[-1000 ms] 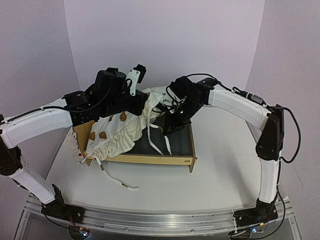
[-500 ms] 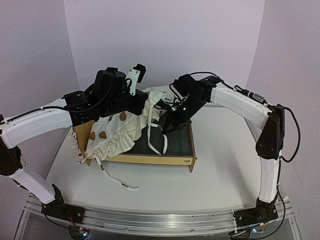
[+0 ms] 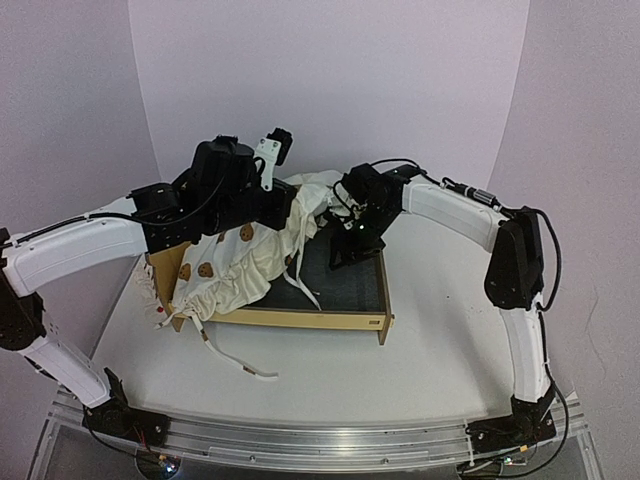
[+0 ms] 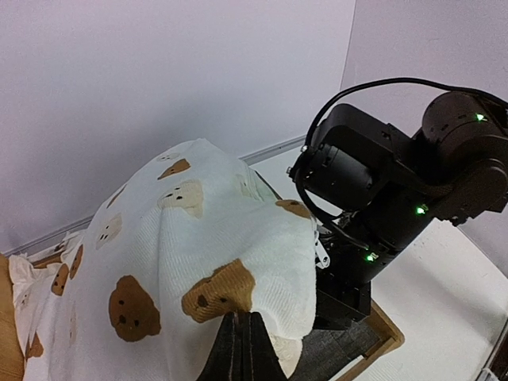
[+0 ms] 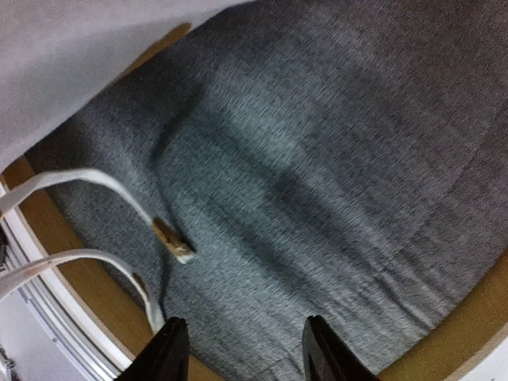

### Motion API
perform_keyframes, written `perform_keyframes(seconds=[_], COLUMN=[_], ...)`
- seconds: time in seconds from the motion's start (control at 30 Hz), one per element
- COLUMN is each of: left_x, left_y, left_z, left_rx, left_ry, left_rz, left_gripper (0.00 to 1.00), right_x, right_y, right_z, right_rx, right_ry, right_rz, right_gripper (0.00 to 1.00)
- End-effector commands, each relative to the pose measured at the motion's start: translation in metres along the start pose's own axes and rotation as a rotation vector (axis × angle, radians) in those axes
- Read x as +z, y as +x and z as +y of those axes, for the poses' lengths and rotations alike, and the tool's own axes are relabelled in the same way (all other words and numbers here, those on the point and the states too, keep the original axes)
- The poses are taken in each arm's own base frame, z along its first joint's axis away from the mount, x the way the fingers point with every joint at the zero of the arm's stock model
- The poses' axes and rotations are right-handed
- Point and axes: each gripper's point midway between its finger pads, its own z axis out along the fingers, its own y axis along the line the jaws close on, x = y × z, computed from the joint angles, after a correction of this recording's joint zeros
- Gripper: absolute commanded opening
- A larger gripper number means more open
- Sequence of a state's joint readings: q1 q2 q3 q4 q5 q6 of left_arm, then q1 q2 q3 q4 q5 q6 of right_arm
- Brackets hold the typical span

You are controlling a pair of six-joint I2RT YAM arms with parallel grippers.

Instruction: Set up the pet bed

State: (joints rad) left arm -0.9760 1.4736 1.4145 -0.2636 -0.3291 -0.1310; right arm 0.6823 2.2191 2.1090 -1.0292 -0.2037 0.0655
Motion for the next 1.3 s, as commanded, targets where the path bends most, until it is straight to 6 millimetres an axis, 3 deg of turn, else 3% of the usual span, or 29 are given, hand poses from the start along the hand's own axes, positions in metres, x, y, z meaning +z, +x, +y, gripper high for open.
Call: perform_keyframes(seconds=[0.0, 0.13, 0.3, 0.57, 0.77, 0.93, 1.27], left_x=[0.008, 0.016, 0.011, -0.019, -0.024, -0.027, -0.029], left_y=[-0.030, -0.028, -0.033, -0.050, -0.052, -0.053, -0.055], left_z=[0.011, 0.015, 0.010, 0.006, 0.008, 0.009, 0.007], left_rx=[-0.030, -0.022, -0.019, -0.017, -0.008, -0.009, -0.014], left_ry=[-0.084, -0.115, -0.078, -0.007, -0.011, -0.007, 0.004], left_rz=[-0.086, -0.080, -0.089, -0.122, -0.116, -0.119, -0.120], left_gripper=[0.00, 0.00, 0.00, 0.00, 0.00, 0.00, 0.00], right_x=[-0.034, -0.038, -0.028, 0.000, 0.024, 0.038, 0.045], right_y=[-0.020, 0.001, 0.015, -0.017, -0.037, -0.035, -0.030], right_z=[-0.003, 0.016, 0.031, 0.032, 0.040, 0.055, 0.085], right_rx=[0.038, 0.071, 0.041, -0.047, -0.127, -0.168, -0.266], right_ry=[0.074, -0.045, -0.158, -0.187, -0.223, -0.312, -0.406], right_rz=[-0.113, -0.115, -0.150, -0.255, -0.312, -0.306, -0.324], right_gripper=[0.62, 0.67, 0.66, 0.49, 0.43, 0.42, 0.44])
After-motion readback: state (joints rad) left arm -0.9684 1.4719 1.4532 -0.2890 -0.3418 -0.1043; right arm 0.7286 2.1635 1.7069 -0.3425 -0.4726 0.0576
